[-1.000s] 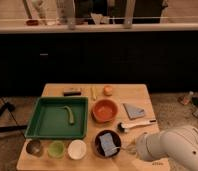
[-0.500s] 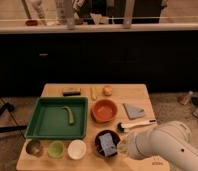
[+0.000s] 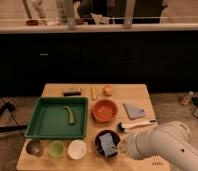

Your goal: Place fork in paper cup

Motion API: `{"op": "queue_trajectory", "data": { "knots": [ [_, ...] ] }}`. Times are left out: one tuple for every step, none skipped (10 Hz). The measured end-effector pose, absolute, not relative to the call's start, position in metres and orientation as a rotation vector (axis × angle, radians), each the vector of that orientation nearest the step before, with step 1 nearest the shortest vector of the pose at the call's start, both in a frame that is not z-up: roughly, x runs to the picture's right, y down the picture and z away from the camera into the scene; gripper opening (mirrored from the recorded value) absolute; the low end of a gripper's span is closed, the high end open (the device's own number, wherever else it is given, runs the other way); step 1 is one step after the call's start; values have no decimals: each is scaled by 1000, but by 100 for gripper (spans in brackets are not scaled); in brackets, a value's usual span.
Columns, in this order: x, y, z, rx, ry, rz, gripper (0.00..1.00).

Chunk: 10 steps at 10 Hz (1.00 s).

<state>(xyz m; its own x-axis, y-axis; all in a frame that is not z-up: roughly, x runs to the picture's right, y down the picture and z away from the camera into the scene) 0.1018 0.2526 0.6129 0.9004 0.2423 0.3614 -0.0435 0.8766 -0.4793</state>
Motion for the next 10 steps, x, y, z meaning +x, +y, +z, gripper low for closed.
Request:
{"op": "queue_trajectory", "data": {
  "knots": [
    [101,252,613,-482,-429,154,0],
    [101,251,613,-488,-435,156,0],
    [93,249,615,-500,-452,147,0],
    [82,247,617,-517,-468,139,0],
    [62,244,619,-537,-489,132,0],
    [48,243,620,-549,-503,125,0],
    [28,240,621,-568,-526,112,0],
    [7,238,621,-589,-550,95,0],
    [-9,235,621,-603,-569,75,0],
    [-19,233,621,-611,-580,58,0]
  ]
}}
